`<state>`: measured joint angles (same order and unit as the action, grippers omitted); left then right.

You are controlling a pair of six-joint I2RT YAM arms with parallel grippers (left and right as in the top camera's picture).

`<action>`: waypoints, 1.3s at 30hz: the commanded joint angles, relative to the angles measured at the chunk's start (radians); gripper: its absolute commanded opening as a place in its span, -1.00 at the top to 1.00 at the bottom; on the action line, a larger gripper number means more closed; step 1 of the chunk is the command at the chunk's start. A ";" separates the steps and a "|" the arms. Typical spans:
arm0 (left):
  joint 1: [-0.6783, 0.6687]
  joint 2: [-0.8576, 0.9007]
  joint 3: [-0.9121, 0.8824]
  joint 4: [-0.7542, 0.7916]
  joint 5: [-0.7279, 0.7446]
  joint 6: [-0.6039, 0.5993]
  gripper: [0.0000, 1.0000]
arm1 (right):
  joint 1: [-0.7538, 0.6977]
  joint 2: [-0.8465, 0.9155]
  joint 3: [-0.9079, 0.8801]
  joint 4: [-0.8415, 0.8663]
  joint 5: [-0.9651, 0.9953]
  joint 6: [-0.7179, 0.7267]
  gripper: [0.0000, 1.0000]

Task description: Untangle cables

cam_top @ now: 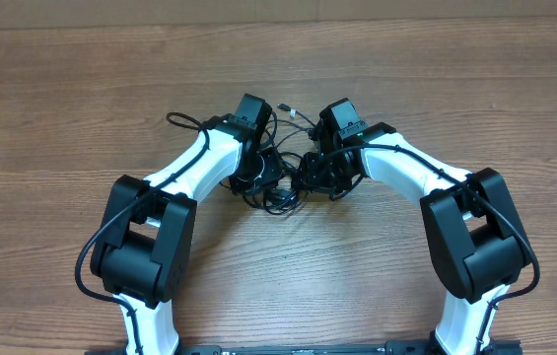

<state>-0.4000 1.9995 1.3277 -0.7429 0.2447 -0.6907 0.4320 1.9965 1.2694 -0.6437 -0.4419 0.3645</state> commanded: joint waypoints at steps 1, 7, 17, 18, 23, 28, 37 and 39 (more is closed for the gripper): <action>-0.013 0.008 -0.033 0.025 -0.045 -0.033 0.54 | 0.001 0.009 -0.006 0.005 0.019 0.010 0.23; -0.016 0.008 -0.047 0.055 -0.042 -0.040 0.92 | 0.001 0.009 -0.006 0.004 0.019 0.010 0.24; 0.027 -0.068 -0.040 0.060 0.068 -0.038 0.92 | 0.001 0.009 -0.008 -0.004 0.023 0.009 0.24; 0.031 -0.083 -0.040 0.061 0.071 -0.038 0.92 | 0.001 0.009 -0.009 -0.006 0.023 0.009 0.24; 0.047 -0.168 -0.040 0.074 0.109 -0.038 0.92 | 0.001 0.009 -0.038 0.000 0.023 0.008 0.24; 0.069 -0.216 -0.040 0.090 0.169 -0.038 0.91 | 0.001 0.009 -0.071 0.026 0.007 0.010 0.24; 0.115 -0.217 -0.040 0.072 0.171 0.150 0.92 | 0.001 0.009 -0.071 0.027 0.007 0.010 0.24; 0.116 -0.217 -0.040 0.025 0.080 0.156 0.92 | 0.001 0.009 -0.071 0.029 0.007 0.010 0.24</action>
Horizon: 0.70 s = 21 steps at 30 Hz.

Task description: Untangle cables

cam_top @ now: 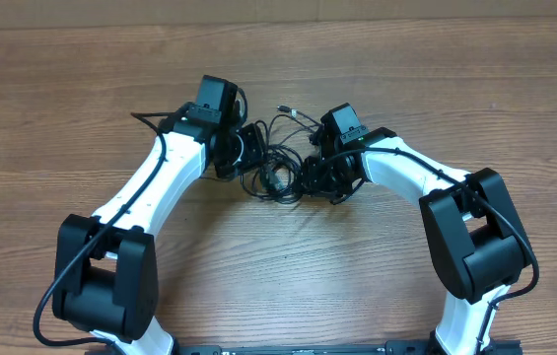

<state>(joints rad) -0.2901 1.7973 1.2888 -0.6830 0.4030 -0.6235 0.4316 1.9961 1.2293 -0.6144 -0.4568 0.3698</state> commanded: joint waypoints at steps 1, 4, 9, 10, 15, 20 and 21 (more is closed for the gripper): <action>0.006 -0.015 -0.002 -0.054 -0.121 0.090 0.92 | 0.001 0.009 -0.031 0.000 0.022 0.005 0.24; 0.000 -0.005 -0.006 -0.111 -0.257 0.100 0.92 | 0.001 0.009 -0.031 0.000 0.022 0.005 0.24; -0.003 0.023 -0.038 -0.132 -0.307 0.142 0.92 | 0.001 0.009 -0.031 0.001 0.022 0.005 0.25; -0.005 0.031 -0.051 -0.127 -0.310 0.142 0.92 | 0.001 0.009 -0.031 0.001 0.022 0.005 0.25; -0.005 0.075 -0.089 -0.126 -0.388 0.157 0.91 | 0.001 0.009 -0.031 0.000 0.022 0.005 0.31; -0.003 0.096 -0.089 -0.148 -0.479 0.210 0.85 | 0.001 0.009 -0.031 0.001 0.022 0.005 0.31; -0.003 0.096 -0.089 -0.151 -0.485 0.214 0.78 | 0.001 0.009 -0.031 0.001 0.022 0.005 0.31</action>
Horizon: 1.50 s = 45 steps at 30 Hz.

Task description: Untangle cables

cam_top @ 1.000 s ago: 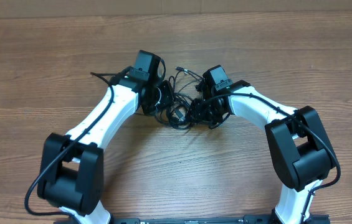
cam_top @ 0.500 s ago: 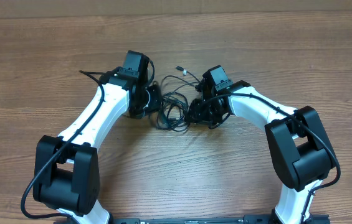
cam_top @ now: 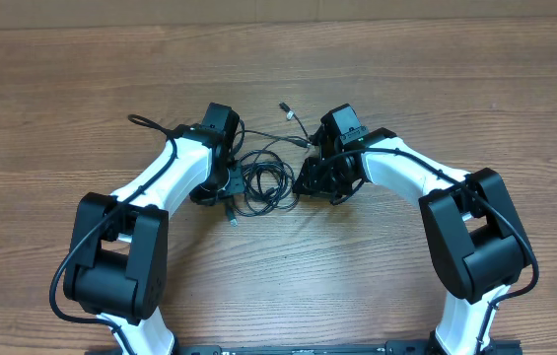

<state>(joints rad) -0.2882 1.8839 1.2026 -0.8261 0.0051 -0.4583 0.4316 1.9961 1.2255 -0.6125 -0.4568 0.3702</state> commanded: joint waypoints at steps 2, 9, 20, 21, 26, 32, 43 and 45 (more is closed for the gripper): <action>-0.005 0.010 -0.002 -0.013 -0.088 0.077 0.64 | 0.001 0.009 -0.027 0.000 0.022 0.004 0.31; 0.037 0.010 0.137 -0.204 -0.069 0.089 0.31 | 0.001 0.009 -0.027 -0.001 0.022 0.004 0.31; 0.022 0.010 0.263 -0.277 0.269 -0.009 0.51 | 0.001 0.009 -0.027 0.002 0.019 0.004 0.31; 0.013 0.010 0.252 -0.267 0.266 -0.030 0.52 | 0.001 0.009 -0.027 0.002 0.019 0.004 0.31; -0.025 0.010 0.149 -0.186 0.201 -0.176 0.56 | 0.001 0.009 -0.027 0.001 0.019 0.004 0.31; -0.024 0.010 0.105 -0.089 0.159 -0.273 0.61 | 0.001 0.009 -0.027 0.001 0.019 0.004 0.30; -0.027 0.010 0.082 -0.052 0.124 -0.328 0.69 | 0.001 0.009 -0.027 0.002 0.019 0.004 0.30; -0.027 0.010 0.082 -0.060 0.113 -0.327 0.68 | 0.001 0.009 -0.027 0.002 0.019 0.004 0.29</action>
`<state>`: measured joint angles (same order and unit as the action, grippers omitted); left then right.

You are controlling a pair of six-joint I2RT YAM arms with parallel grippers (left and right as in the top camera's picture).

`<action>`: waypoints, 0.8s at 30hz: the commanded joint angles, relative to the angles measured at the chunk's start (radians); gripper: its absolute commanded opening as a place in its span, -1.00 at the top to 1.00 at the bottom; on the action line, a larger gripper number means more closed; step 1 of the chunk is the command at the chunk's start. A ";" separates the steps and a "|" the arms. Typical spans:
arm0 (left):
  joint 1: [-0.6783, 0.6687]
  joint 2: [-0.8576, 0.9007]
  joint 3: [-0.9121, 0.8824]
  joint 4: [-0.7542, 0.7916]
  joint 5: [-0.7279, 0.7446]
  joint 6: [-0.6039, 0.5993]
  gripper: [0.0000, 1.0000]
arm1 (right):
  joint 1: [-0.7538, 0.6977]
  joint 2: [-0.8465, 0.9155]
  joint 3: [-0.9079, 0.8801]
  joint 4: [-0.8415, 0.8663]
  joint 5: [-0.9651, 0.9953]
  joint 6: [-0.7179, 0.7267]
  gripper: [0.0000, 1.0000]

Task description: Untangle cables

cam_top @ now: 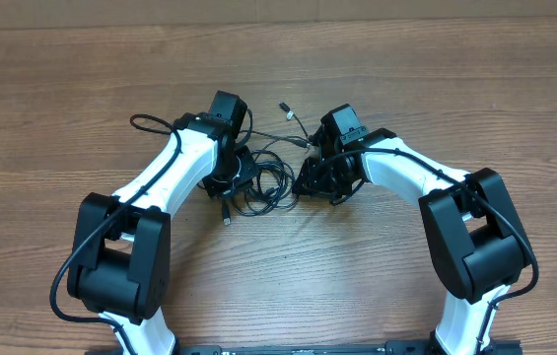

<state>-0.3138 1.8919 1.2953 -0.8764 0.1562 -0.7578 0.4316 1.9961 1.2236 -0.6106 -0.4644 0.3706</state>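
Observation:
A tangle of thin black cables (pixel 270 184) lies on the wooden table between my two arms. One strand with a plug (pixel 285 106) runs off to the back, and another plug end (pixel 225 213) lies at the front left. My left gripper (pixel 233 179) points down onto the left edge of the tangle, its fingers hidden under the wrist. My right gripper (pixel 308 179) is down on the right edge of the tangle, where the strands run into its fingers.
The wooden table (pixel 61 89) stretches on all sides. The left arm's own black hose (pixel 145 122) loops out to the left. Both arm bases stand at the near edge.
My left gripper has moved a little to the right and back, closer onto the tangle. The front plug end shifted slightly with it. The right arm has not moved.
Both grippers were close together over a tight knot of cables. Then the left gripper stood farther left and back, with the cables drawn out toward it. Then it was nearer the front, beside looser coils, and now sits on their left edge. The right gripper stayed put.

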 commanded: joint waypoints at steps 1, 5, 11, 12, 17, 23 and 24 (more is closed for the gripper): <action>-0.001 0.002 -0.011 -0.011 -0.037 -0.028 0.67 | 0.001 0.009 -0.025 0.000 0.026 0.004 0.29; -0.001 0.002 -0.013 -0.009 -0.038 -0.028 0.66 | 0.001 0.009 -0.025 0.000 0.026 0.004 0.29; -0.017 0.002 -0.050 0.045 -0.037 -0.036 0.65 | 0.001 0.009 -0.025 0.000 0.026 0.004 0.29; -0.019 0.002 -0.061 0.063 -0.037 -0.036 0.65 | 0.001 0.009 -0.025 0.000 0.026 0.004 0.30; -0.023 0.002 -0.120 0.158 -0.036 -0.037 0.67 | 0.001 0.009 -0.025 0.000 0.026 0.004 0.30; -0.023 0.002 -0.143 0.202 -0.037 -0.035 0.78 | 0.001 0.009 -0.025 0.000 0.026 0.004 0.30; -0.021 0.002 -0.142 0.201 -0.036 -0.035 0.79 | 0.001 0.009 -0.025 0.000 0.026 0.004 0.29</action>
<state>-0.3325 1.8919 1.1679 -0.6792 0.1375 -0.7864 0.4316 1.9961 1.2236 -0.6102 -0.4641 0.3702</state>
